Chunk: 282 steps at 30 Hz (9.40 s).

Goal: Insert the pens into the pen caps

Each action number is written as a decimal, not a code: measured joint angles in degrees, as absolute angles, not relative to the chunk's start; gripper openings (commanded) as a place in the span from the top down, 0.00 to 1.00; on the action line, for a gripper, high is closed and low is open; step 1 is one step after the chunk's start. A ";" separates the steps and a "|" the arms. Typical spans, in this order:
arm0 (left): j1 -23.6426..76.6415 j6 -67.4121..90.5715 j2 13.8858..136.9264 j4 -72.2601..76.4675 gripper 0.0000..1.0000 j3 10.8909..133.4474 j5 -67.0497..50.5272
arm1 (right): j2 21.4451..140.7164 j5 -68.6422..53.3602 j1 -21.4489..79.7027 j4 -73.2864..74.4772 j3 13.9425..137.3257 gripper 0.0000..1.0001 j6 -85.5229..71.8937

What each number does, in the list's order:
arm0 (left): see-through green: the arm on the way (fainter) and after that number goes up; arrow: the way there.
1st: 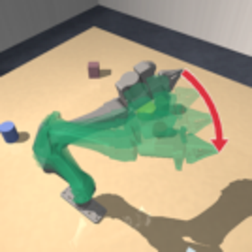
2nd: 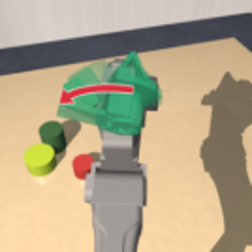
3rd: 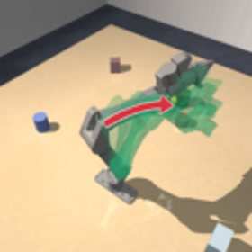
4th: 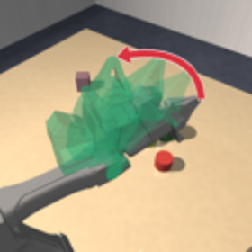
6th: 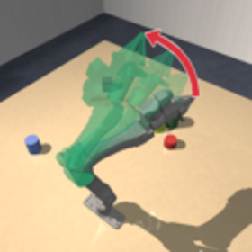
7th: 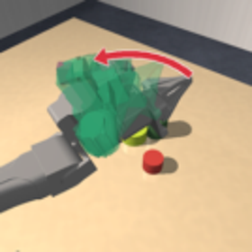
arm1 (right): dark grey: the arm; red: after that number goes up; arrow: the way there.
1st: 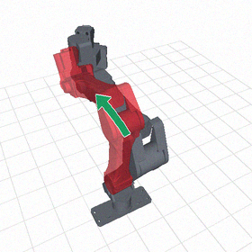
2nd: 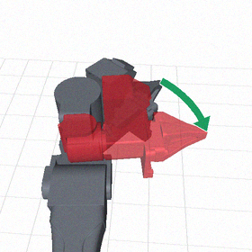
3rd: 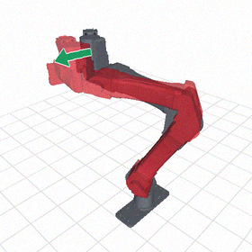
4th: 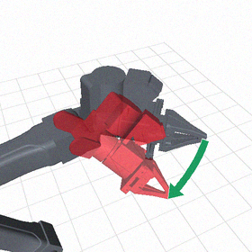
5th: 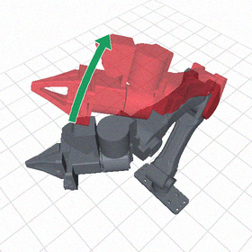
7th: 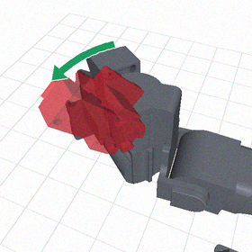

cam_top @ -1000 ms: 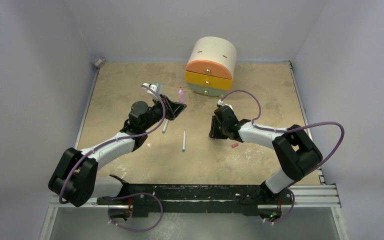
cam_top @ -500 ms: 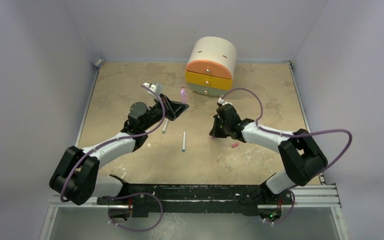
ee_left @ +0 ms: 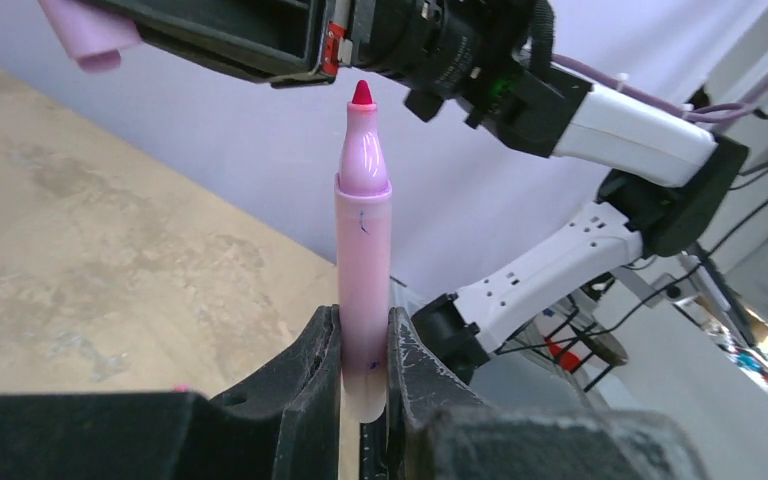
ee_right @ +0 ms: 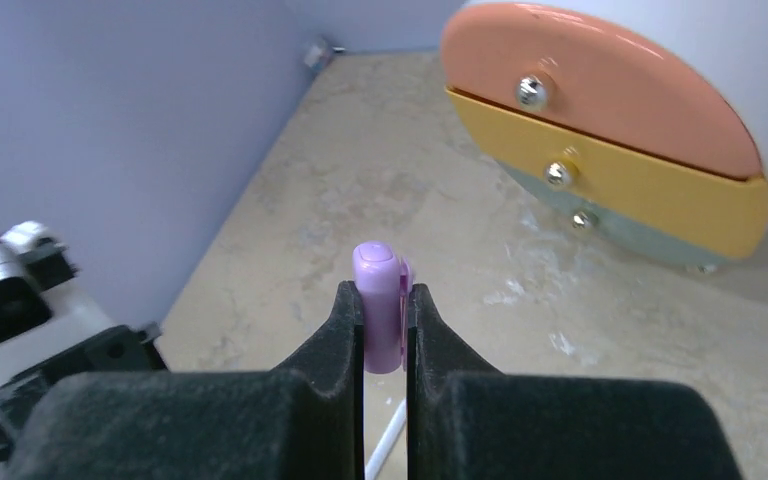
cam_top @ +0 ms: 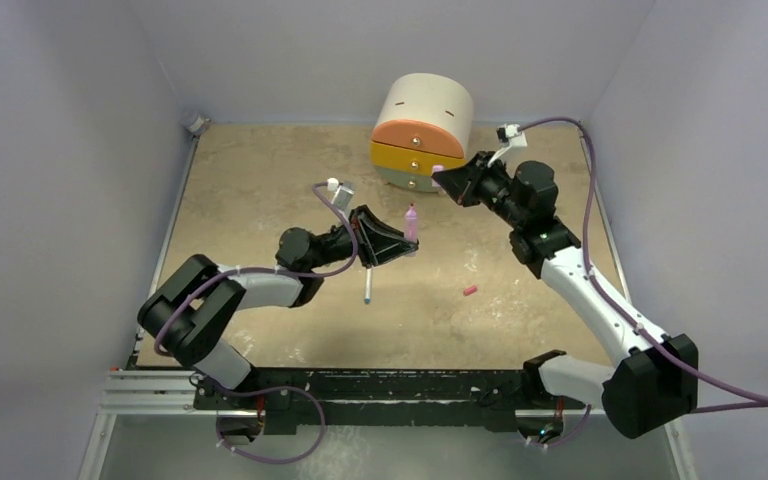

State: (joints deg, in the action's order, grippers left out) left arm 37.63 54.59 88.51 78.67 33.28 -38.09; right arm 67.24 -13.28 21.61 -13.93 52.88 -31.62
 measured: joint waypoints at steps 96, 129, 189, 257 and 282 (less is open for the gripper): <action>38.26 57.91 97.82 81.03 1.00 49.34 -51.03 | 61.49 -33.50 17.50 -81.89 23.09 1.00 -57.04; 34.11 53.87 92.23 81.65 1.00 37.95 -38.61 | 40.23 -23.22 18.17 -59.37 20.25 0.42 -53.93; 36.29 25.47 87.07 -18.50 0.64 55.27 15.20 | 57.04 -23.53 18.04 -28.99 23.92 0.49 -33.80; 47.20 29.69 78.46 26.22 1.00 39.55 -3.57 | 46.68 -15.14 18.20 -20.53 26.28 0.53 -42.19; 47.70 28.25 78.96 41.76 1.00 38.15 -18.02 | 55.90 -20.45 27.75 -27.29 32.86 0.84 -39.90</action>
State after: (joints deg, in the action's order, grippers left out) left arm 47.70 28.25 78.96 41.76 38.15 -18.02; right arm 55.90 -20.45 27.75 -27.29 32.86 -39.90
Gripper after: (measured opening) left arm 0.041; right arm 0.267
